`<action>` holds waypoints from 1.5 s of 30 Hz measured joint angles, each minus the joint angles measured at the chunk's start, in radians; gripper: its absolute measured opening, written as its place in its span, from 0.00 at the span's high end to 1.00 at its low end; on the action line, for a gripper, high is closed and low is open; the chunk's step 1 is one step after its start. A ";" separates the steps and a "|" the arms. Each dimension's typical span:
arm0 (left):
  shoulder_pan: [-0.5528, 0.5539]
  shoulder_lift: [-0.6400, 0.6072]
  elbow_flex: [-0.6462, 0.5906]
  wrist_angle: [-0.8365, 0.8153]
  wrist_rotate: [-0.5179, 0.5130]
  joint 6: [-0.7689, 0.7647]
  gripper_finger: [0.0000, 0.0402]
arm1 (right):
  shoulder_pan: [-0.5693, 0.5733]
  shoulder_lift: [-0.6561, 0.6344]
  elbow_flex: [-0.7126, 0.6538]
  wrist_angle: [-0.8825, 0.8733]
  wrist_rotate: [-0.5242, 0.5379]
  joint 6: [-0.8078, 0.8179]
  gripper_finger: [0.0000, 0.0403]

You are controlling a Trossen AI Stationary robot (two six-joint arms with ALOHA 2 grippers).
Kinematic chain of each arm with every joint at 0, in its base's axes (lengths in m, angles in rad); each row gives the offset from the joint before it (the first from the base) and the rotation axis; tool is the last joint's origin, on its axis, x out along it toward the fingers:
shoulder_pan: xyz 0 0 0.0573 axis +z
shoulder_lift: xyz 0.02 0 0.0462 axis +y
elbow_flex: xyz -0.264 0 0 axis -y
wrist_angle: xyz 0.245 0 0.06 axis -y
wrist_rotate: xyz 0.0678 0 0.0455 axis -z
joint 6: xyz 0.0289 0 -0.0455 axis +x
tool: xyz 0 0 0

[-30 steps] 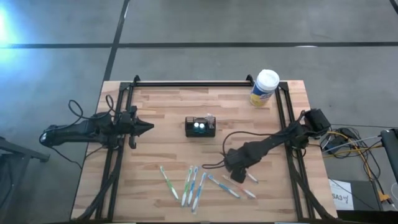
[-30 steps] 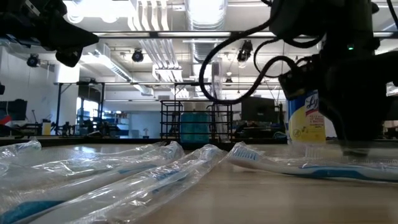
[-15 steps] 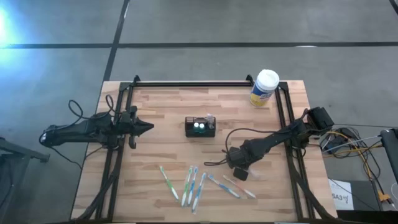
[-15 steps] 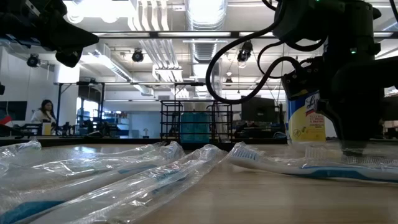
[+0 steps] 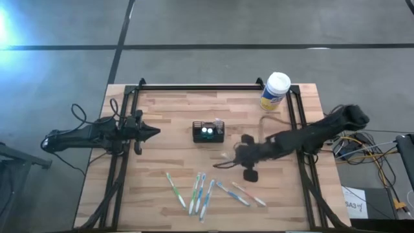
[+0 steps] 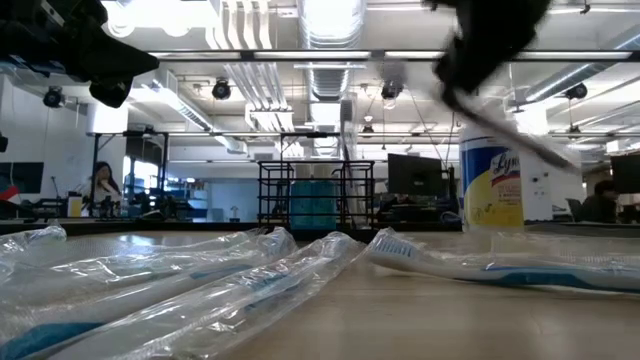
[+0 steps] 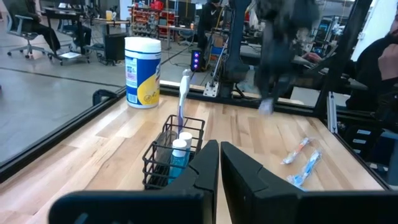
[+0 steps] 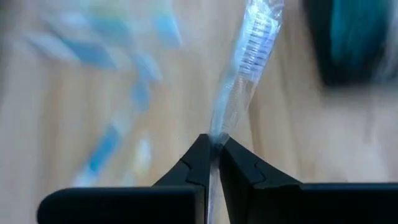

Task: Pick & Place toothbrushing station
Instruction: Put the purple toothbrush in the wire organizer

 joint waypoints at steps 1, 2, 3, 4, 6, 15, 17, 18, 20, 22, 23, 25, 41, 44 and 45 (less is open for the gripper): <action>0.000 0.000 0.000 0.000 -0.001 0.000 0.94 | 0.001 -0.037 -0.003 0.061 0.001 -0.063 0.96; 0.000 0.000 0.000 0.000 -0.001 0.000 0.94 | 0.001 -0.077 -0.010 0.121 0.003 -0.122 0.96; 0.000 0.000 0.000 0.001 0.000 0.000 0.94 | 0.000 -0.112 -0.019 0.173 0.003 -0.173 0.96; 0.000 0.000 0.000 0.001 -0.001 -0.001 0.94 | 0.000 -0.144 -0.029 0.214 0.002 -0.221 0.96; 0.000 0.000 0.000 0.001 -0.001 -0.001 0.94 | -0.005 -0.210 -0.053 0.264 -0.004 -0.305 0.96; -0.001 0.000 0.000 0.001 -0.001 0.000 0.94 | -0.074 -0.535 -0.373 0.651 -0.190 -0.472 0.96; -0.001 0.000 0.000 0.001 -0.001 0.000 0.94 | -0.088 -0.599 -0.468 0.763 -0.200 -0.462 0.96; -0.001 0.000 0.000 0.001 -0.002 0.000 0.94 | -0.092 -0.625 -0.508 0.798 -0.201 -0.459 0.96; -0.001 0.000 0.000 0.003 -0.004 0.000 0.94 | -0.096 -0.670 -0.579 0.839 -0.204 -0.454 0.96; -0.001 0.000 0.000 0.003 -0.008 0.000 0.94 | -0.096 -0.705 -0.648 0.912 -0.199 -0.456 0.96; -0.001 0.000 0.000 0.003 -0.011 0.000 0.94 | -0.097 -0.721 -0.681 0.953 -0.191 -0.459 0.96; -0.001 0.000 0.000 0.004 -0.012 0.000 0.94 | -0.098 -0.751 -0.753 1.024 -0.184 -0.465 0.96; -0.001 0.000 0.000 0.009 -0.031 -0.001 0.94 | -0.143 -1.100 -0.959 0.961 -0.159 -0.444 0.96; -0.001 0.000 0.000 0.009 -0.031 -0.001 0.94 | -0.145 -1.151 -0.959 0.893 -0.158 -0.442 0.96; -0.001 0.000 0.000 0.009 -0.032 -0.001 0.94 | -0.146 -1.162 -0.959 0.876 -0.157 -0.440 0.96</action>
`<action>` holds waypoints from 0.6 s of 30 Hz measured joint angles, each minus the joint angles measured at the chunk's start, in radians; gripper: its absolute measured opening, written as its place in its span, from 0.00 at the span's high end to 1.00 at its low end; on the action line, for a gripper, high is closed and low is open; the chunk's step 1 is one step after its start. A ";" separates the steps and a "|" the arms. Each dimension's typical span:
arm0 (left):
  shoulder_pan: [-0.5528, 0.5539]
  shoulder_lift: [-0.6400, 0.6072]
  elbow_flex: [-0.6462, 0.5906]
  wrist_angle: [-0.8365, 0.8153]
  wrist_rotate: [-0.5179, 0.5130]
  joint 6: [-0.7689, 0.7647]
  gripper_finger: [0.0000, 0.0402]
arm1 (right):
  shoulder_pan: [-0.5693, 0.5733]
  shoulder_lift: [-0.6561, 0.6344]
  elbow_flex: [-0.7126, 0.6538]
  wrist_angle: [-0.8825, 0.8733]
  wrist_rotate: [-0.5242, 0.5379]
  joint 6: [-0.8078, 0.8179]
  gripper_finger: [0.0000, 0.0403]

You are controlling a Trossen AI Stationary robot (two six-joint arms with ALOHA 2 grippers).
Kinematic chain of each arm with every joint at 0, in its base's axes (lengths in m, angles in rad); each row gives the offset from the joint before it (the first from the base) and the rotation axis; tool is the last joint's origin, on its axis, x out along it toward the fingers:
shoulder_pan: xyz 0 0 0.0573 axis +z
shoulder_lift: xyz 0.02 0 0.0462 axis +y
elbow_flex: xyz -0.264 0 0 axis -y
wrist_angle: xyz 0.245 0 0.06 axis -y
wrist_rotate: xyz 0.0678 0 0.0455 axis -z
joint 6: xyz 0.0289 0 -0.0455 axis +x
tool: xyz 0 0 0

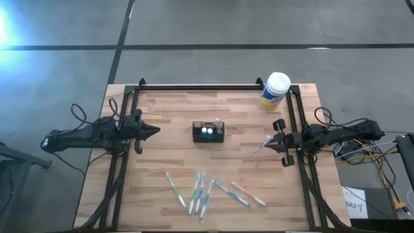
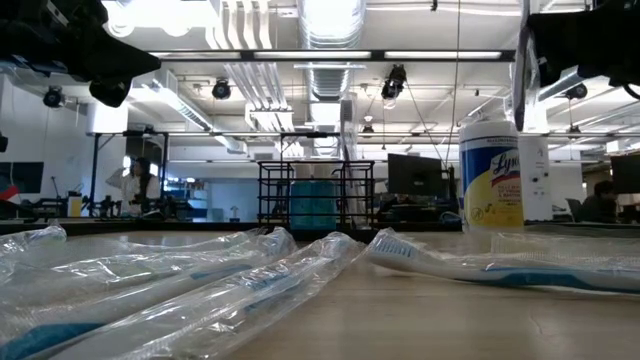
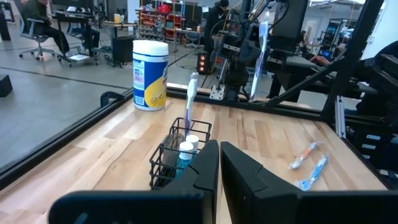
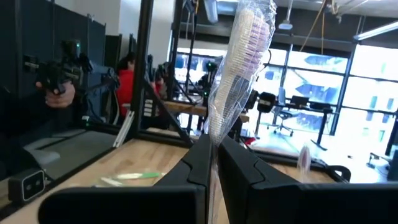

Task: Pick & Place toothbrushing station
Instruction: Put the purple toothbrush in the wire organizer

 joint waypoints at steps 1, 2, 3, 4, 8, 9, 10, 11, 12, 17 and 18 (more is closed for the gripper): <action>0.001 0.000 0.000 0.000 0.000 0.000 0.94 | 0.000 -0.009 0.000 -0.015 0.003 0.004 0.96; 0.001 0.000 0.000 -0.001 0.000 0.000 0.94 | -0.001 -0.016 0.000 -0.025 0.004 0.007 0.96; 0.001 0.000 0.000 -0.001 0.000 0.000 0.94 | -0.001 -0.021 0.000 -0.030 0.009 0.007 0.96; 0.001 0.000 0.000 -0.001 0.000 0.000 0.94 | -0.001 -0.025 0.000 -0.031 0.016 0.008 0.96; 0.001 0.000 0.000 -0.001 0.000 0.001 0.94 | -0.001 -0.023 0.000 -0.032 0.029 0.014 0.96; 0.001 0.000 0.000 -0.001 -0.001 0.001 0.94 | -0.001 -0.021 0.000 -0.015 0.041 0.015 0.96; 0.001 0.000 0.000 -0.001 -0.001 0.001 0.94 | -0.001 -0.017 0.000 0.007 0.067 0.016 0.96; 0.001 0.000 0.000 -0.001 -0.001 0.001 0.94 | -0.001 -0.012 0.000 0.033 0.093 0.016 0.96; 0.001 0.000 0.000 -0.001 -0.001 0.001 0.94 | -0.002 -0.001 0.000 0.068 0.108 0.010 0.96; 0.000 0.000 0.000 0.000 -0.015 0.001 0.94 | -0.008 0.113 0.104 0.134 0.112 -0.018 0.97; 0.000 0.000 0.000 0.001 -0.016 0.001 0.94 | -0.008 0.150 0.143 0.134 0.111 -0.021 0.97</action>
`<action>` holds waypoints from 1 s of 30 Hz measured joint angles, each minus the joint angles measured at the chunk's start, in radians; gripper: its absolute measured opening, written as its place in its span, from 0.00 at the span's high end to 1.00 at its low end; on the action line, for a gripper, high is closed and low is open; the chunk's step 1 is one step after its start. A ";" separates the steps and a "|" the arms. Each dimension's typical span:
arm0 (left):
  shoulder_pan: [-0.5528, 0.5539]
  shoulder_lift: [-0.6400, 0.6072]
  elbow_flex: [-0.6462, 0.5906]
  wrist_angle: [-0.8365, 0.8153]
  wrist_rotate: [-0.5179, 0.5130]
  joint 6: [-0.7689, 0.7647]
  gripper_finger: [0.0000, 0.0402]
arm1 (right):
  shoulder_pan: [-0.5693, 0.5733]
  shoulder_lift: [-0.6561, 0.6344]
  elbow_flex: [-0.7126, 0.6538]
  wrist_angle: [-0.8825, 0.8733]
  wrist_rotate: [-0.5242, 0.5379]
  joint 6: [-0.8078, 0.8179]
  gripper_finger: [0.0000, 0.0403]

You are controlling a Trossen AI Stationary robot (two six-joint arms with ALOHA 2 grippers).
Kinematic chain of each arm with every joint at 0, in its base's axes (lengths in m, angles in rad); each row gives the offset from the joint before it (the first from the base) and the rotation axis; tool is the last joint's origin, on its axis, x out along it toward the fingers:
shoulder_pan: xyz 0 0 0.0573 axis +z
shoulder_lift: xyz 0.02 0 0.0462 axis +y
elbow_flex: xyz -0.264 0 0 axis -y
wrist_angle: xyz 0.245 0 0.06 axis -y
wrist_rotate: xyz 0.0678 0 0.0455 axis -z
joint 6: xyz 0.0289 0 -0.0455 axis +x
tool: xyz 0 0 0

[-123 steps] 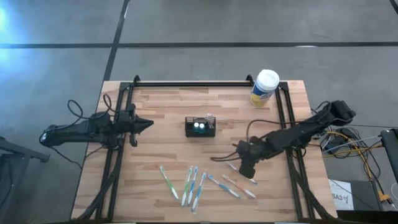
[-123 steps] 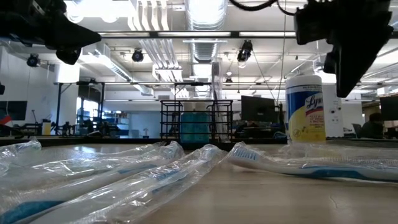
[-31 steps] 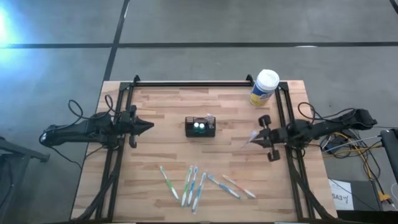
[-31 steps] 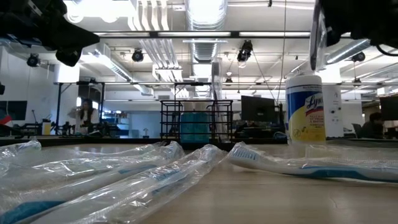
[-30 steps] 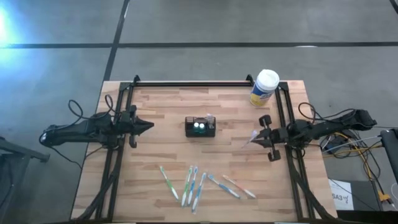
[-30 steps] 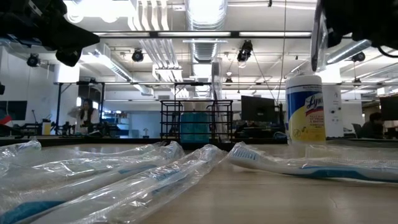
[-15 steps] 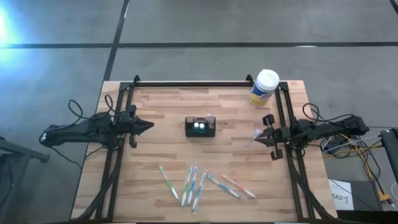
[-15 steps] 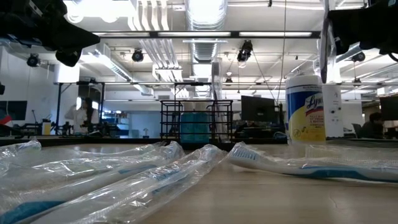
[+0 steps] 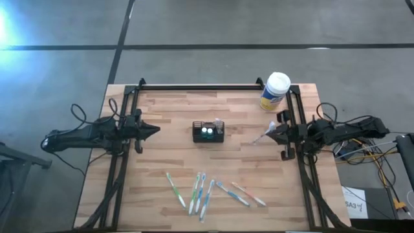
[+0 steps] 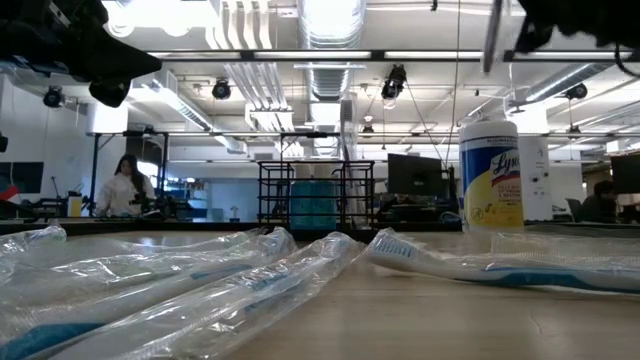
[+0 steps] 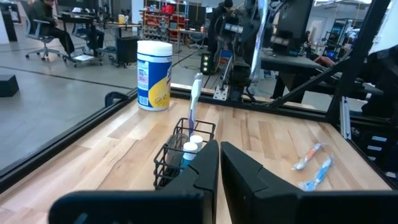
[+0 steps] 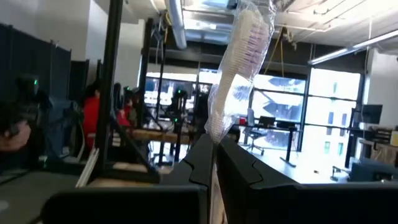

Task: Pick & Place toothbrushing station
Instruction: Put the purple toothbrush in the wire organizer

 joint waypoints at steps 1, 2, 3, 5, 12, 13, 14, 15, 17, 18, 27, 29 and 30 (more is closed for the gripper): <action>0.000 0.000 0.000 0.001 0.000 0.000 0.94 | 0.000 0.042 0.044 0.000 -0.005 -0.006 0.98; 0.000 0.000 0.000 0.002 0.000 0.000 0.94 | 0.000 0.090 0.090 0.000 -0.009 -0.019 0.98; 0.000 0.000 0.000 0.003 0.000 0.000 0.94 | 0.000 0.140 0.136 -0.002 -0.011 -0.035 0.98; 0.000 0.000 0.000 0.004 0.000 0.000 0.94 | 0.000 0.238 0.230 -0.003 -0.010 -0.065 0.98; -0.001 0.000 0.000 0.007 0.000 0.002 0.94 | -0.037 0.551 0.521 -0.003 -0.011 -0.140 0.98; 0.000 0.000 0.000 0.007 0.000 0.002 0.94 | -0.044 0.589 0.548 0.001 -0.012 -0.147 0.98; 0.000 0.000 0.000 0.007 0.000 0.002 0.94 | -0.052 0.624 0.568 0.017 -0.019 -0.154 0.98; 0.000 0.000 0.000 0.007 0.000 0.002 0.94 | -0.061 0.658 0.584 0.044 -0.037 -0.160 0.98; 0.000 0.000 0.000 0.007 0.000 0.002 0.94 | -0.081 0.720 0.601 0.108 -0.084 -0.156 0.98; 0.000 0.000 0.000 0.007 0.000 0.002 0.94 | -0.093 0.749 0.603 0.140 -0.105 -0.144 0.98; 0.000 0.000 -0.002 0.007 0.000 0.002 0.94 | -0.163 0.967 0.503 0.387 -0.124 -0.050 0.98; 0.000 0.000 -0.004 0.007 0.000 0.002 0.94 | -0.168 1.000 0.451 0.482 -0.120 -0.030 0.98; 0.000 0.000 -0.007 0.009 0.000 0.002 0.94 | -0.169 1.017 0.422 0.539 -0.113 -0.025 0.98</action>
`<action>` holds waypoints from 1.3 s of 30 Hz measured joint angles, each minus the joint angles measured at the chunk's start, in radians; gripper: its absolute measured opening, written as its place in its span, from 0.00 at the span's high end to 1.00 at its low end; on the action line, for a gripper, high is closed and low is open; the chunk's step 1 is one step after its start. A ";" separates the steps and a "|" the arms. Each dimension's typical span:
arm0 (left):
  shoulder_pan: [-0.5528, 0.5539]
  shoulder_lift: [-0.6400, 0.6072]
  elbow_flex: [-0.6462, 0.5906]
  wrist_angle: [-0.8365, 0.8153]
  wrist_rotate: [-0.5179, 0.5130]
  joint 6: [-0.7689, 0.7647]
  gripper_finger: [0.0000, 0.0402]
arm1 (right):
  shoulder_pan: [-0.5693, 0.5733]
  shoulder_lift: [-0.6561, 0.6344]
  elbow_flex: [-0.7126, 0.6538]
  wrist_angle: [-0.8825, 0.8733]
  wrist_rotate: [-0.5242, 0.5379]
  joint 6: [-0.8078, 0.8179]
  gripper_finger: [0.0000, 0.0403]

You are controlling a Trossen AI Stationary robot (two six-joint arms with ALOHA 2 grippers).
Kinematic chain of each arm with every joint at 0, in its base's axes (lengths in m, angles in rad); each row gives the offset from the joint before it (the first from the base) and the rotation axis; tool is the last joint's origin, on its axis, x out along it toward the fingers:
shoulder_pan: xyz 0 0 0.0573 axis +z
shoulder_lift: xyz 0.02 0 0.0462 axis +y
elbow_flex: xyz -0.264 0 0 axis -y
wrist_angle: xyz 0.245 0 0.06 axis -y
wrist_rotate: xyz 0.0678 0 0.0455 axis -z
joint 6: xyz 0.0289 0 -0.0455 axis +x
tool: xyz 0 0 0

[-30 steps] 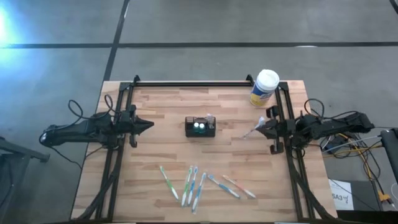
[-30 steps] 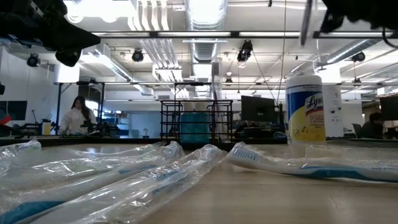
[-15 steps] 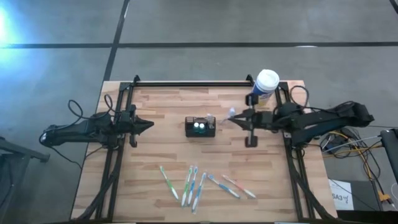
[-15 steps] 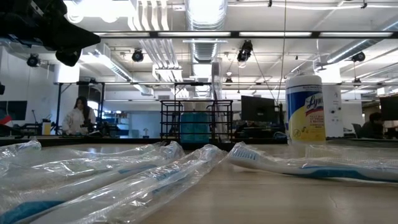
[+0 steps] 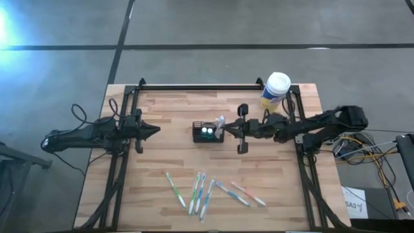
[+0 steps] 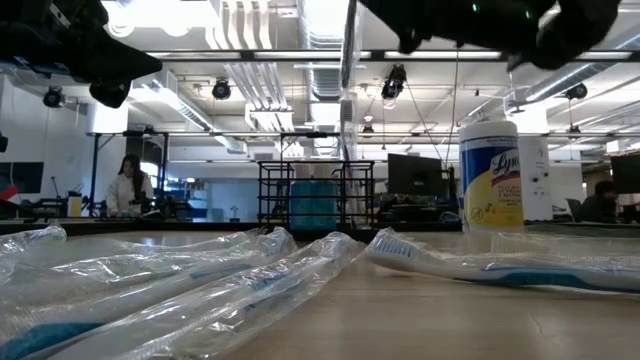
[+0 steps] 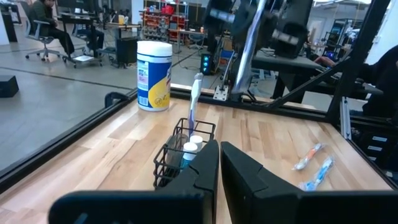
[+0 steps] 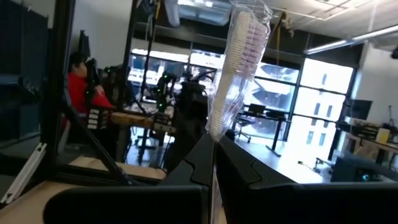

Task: Pick & Place toothbrushing station
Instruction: Put the purple toothbrush in the wire organizer

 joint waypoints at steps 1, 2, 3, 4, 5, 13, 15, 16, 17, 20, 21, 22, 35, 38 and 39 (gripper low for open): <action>0.000 0.000 -0.004 0.003 0.000 0.000 0.94 | 0.000 0.016 -0.032 0.061 0.005 0.001 0.98; 0.000 0.000 -0.009 0.005 0.000 0.000 0.94 | 0.000 0.029 -0.063 0.125 0.017 0.005 0.98; 0.000 0.000 -0.011 0.005 0.000 0.000 0.94 | 0.000 0.042 -0.089 0.183 0.036 0.011 0.98; 0.000 0.000 -0.013 0.008 0.000 0.000 0.94 | 0.001 0.054 -0.111 0.229 0.057 0.016 0.98; 0.000 0.000 -0.015 0.016 0.000 0.000 0.94 | 0.001 0.067 -0.130 0.265 0.080 0.018 0.98; 0.001 0.000 -0.045 0.086 0.000 -0.002 0.94 | 0.018 0.188 -0.155 0.352 0.210 -0.047 0.98; 0.001 0.000 -0.047 0.096 0.000 -0.002 0.94 | 0.017 0.212 -0.149 0.354 0.232 -0.055 0.98; 0.001 0.000 -0.047 0.098 0.000 -0.002 0.94 | 0.018 0.220 -0.145 0.359 0.241 -0.062 0.98; 0.001 0.000 -0.047 0.098 0.000 -0.003 0.94 | 0.019 0.229 -0.141 0.363 0.251 -0.069 0.98; 0.001 0.000 -0.047 0.097 0.001 -0.005 0.94 | 0.020 0.262 -0.136 0.358 0.287 -0.087 0.98; 0.001 0.000 -0.048 0.097 0.001 -0.005 0.94 | 0.019 0.273 -0.133 0.358 0.290 -0.089 0.98; 0.001 0.000 -0.049 0.097 0.001 -0.005 0.94 | 0.019 0.280 -0.128 0.359 0.292 -0.090 0.98; 0.000 0.000 -0.049 0.096 0.001 -0.009 0.94 | 0.030 0.310 -0.124 0.322 0.362 -0.068 0.98; 0.000 0.000 -0.049 0.096 0.001 -0.014 0.94 | 0.037 0.310 -0.124 0.267 0.402 -0.057 0.98; 0.000 0.000 -0.049 0.096 0.001 -0.014 0.94 | 0.040 0.310 -0.124 0.258 0.414 -0.056 0.98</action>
